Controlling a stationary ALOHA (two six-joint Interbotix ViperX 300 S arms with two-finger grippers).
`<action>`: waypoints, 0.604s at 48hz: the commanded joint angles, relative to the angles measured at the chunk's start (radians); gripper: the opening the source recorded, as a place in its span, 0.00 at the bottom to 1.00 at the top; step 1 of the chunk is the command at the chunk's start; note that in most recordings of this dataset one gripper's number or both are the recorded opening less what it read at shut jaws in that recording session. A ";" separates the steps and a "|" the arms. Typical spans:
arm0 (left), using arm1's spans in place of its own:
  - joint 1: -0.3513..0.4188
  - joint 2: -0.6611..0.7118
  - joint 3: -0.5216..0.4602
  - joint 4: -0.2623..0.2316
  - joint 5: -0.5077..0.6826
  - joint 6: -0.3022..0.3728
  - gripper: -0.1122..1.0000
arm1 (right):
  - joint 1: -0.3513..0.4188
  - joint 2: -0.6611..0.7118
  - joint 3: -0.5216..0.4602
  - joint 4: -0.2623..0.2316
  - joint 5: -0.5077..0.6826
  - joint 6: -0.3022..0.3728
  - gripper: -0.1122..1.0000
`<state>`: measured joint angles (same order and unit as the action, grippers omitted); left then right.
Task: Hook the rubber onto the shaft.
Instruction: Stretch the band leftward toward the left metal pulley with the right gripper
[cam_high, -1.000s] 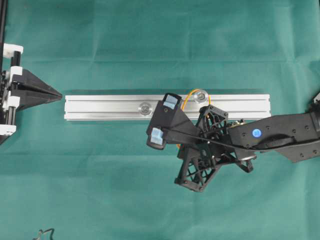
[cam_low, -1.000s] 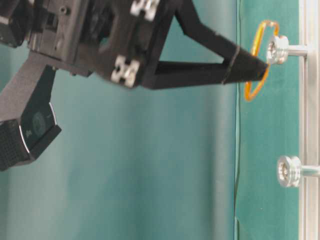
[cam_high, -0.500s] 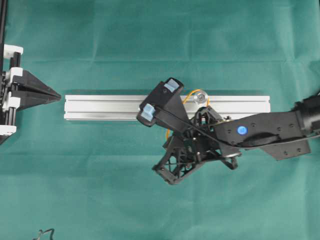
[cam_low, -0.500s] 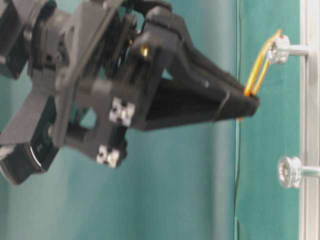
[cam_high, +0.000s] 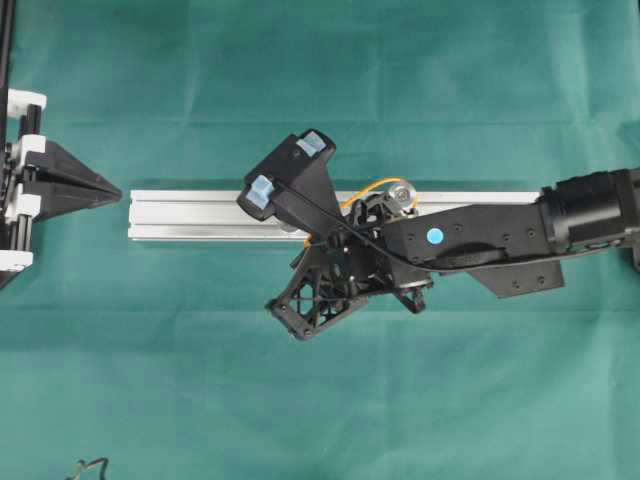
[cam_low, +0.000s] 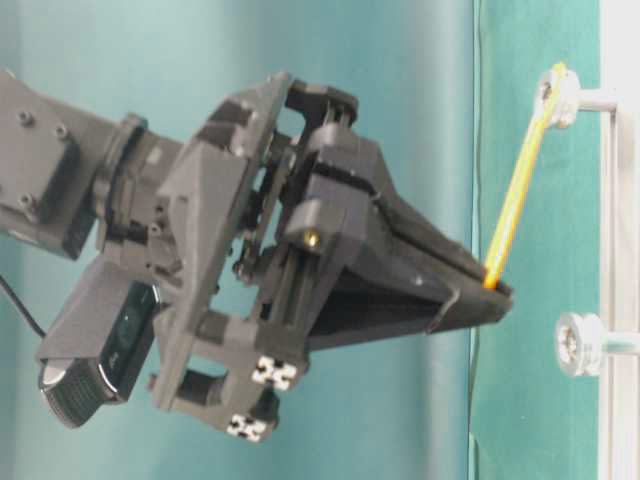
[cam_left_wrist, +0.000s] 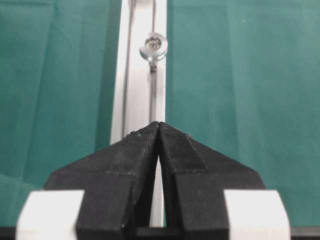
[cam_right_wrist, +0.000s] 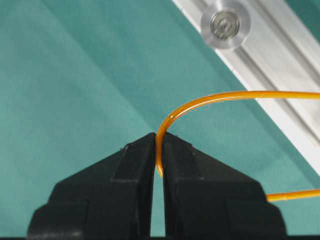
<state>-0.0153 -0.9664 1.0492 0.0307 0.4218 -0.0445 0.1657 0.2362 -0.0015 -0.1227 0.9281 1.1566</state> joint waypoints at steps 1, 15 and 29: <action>-0.003 0.008 -0.028 0.003 -0.005 -0.002 0.10 | -0.011 -0.015 -0.035 -0.009 -0.006 0.002 0.16; -0.003 0.008 -0.028 0.003 -0.005 -0.002 0.10 | -0.037 0.005 -0.054 -0.012 -0.014 0.002 0.16; -0.003 0.008 -0.028 0.003 -0.005 -0.002 0.10 | -0.043 0.031 -0.080 -0.012 -0.018 0.006 0.16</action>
<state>-0.0153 -0.9649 1.0477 0.0307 0.4218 -0.0445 0.1227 0.2823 -0.0476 -0.1319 0.9173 1.1597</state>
